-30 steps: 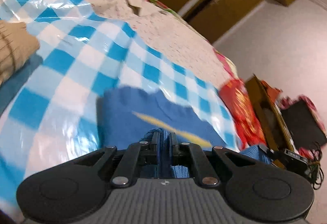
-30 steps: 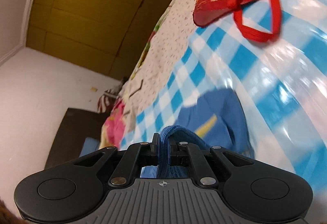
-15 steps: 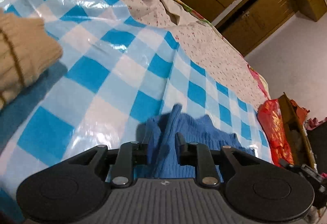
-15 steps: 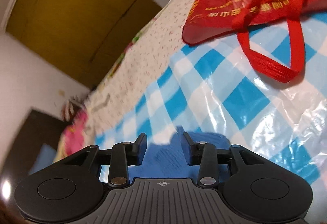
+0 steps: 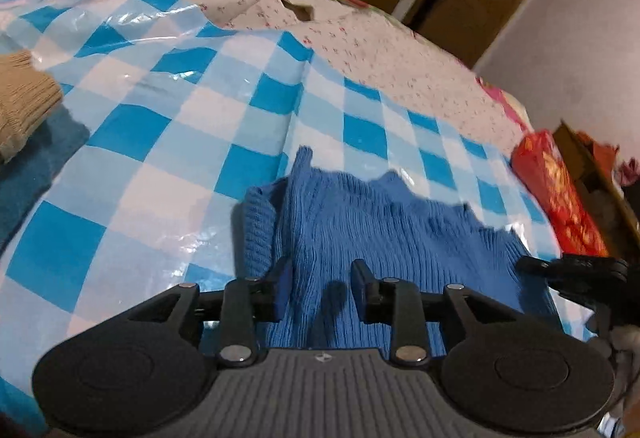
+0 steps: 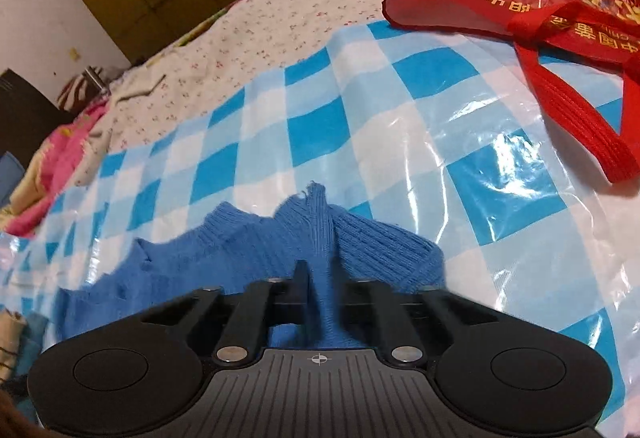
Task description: Fold small clothes
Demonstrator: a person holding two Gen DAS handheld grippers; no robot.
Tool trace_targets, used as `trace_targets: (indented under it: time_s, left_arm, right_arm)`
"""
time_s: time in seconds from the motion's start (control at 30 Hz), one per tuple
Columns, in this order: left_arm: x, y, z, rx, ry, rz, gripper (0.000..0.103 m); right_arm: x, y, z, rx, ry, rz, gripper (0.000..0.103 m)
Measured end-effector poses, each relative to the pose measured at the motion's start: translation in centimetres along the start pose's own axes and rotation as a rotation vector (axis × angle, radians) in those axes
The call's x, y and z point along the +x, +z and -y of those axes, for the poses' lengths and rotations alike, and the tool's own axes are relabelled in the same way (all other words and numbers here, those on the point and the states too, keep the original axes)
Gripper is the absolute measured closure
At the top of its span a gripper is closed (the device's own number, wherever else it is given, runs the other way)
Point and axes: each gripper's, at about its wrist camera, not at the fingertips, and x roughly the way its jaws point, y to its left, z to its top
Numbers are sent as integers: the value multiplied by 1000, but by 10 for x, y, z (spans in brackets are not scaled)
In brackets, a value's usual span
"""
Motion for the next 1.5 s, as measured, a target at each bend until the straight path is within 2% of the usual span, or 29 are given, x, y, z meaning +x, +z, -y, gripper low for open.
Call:
trace_targets:
  time_s: [0.07,0.13,0.2,0.3,0.37,0.43,0.47,0.5,0.6,0.7,0.77,0.87,0.93,1.0,1.1,1.13,1.2,1.33,1.5]
  left_arm:
    - [-2,1,1,3,20,42,62]
    - [0,-2,1,21,61,53,62]
    - [7,-7,-3,11,99,24,64]
    - [3,-14,-10,-1,132,28,64]
    - [-5,-19,-15,-20,133,34,64]
    - [-14,-24,-19,-43,124,43,64]
    - [-19,-27,-19,-48,124,50,64]
    - [-25,-31,-18,-51,124,57,64]
    - [-39,-43,-15,-59,113,67,63]
    - [-49,-57,-12,-68,101,74,61]
    - [-52,-64,-11,-66,97,77,61]
    - [-48,-72,-10,-44,104,62,61]
    - [-42,-76,-11,-30,115,48,60]
    - [-41,-78,-14,-30,111,48,59]
    - [-44,-80,-17,-48,100,54,59]
    - [-46,-80,-18,-56,98,57,59]
    - [-50,-83,-23,-87,92,62,59]
    - [-53,-86,-26,-127,79,61,59]
    - [-54,-91,-26,-126,73,56,58]
  right_arm:
    - [-11,8,-1,-10,-16,60,97]
    - [-14,15,6,25,-18,83,97]
    - [-9,15,5,6,-56,74,97]
    - [4,5,-5,-86,-134,50,97]
    - [12,1,-3,-102,-182,39,96]
    - [12,0,5,-56,-168,37,96]
    - [9,2,7,-32,-162,44,92]
    - [3,4,7,-21,-163,57,88]
    - [-16,9,3,-46,-193,133,88]
    - [-38,7,-2,-55,-160,178,88]
    - [-49,-6,-6,-65,-110,163,88]
    - [-52,-32,-13,-116,-86,102,88]
    - [-46,-49,-13,-147,-103,56,88]
    - [-37,-57,-5,-154,-150,34,94]
    - [-38,-51,1,-99,-147,31,97]
    - [-40,-48,-2,-96,-153,30,97]
    - [-47,-44,-15,-135,-174,49,87]
    - [-59,-44,-54,-240,-162,83,87]
    - [-48,-48,-112,-314,-67,8,82]
